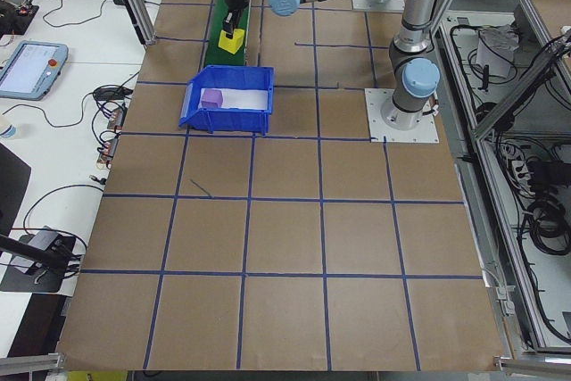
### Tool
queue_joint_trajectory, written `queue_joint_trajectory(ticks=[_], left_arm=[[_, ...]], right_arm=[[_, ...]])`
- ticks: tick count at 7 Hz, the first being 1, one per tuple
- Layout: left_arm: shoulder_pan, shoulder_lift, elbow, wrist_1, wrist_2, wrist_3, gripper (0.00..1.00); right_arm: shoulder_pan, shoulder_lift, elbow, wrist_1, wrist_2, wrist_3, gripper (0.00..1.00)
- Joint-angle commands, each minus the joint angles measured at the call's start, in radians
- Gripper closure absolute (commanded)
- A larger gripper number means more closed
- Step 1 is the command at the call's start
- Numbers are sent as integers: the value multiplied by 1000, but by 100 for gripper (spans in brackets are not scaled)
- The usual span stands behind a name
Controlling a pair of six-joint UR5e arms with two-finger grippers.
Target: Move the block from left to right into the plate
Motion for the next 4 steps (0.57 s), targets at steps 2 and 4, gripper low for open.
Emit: queue_joint_trajectory(ticks=[2, 4], left_arm=[[-77, -193, 0, 181, -62, -71, 93], [-104, -232, 0, 200, -71, -82, 92]], right_arm=[[0, 0, 0, 1, 0, -1, 0], [0, -1, 0, 1, 0, -1, 0]])
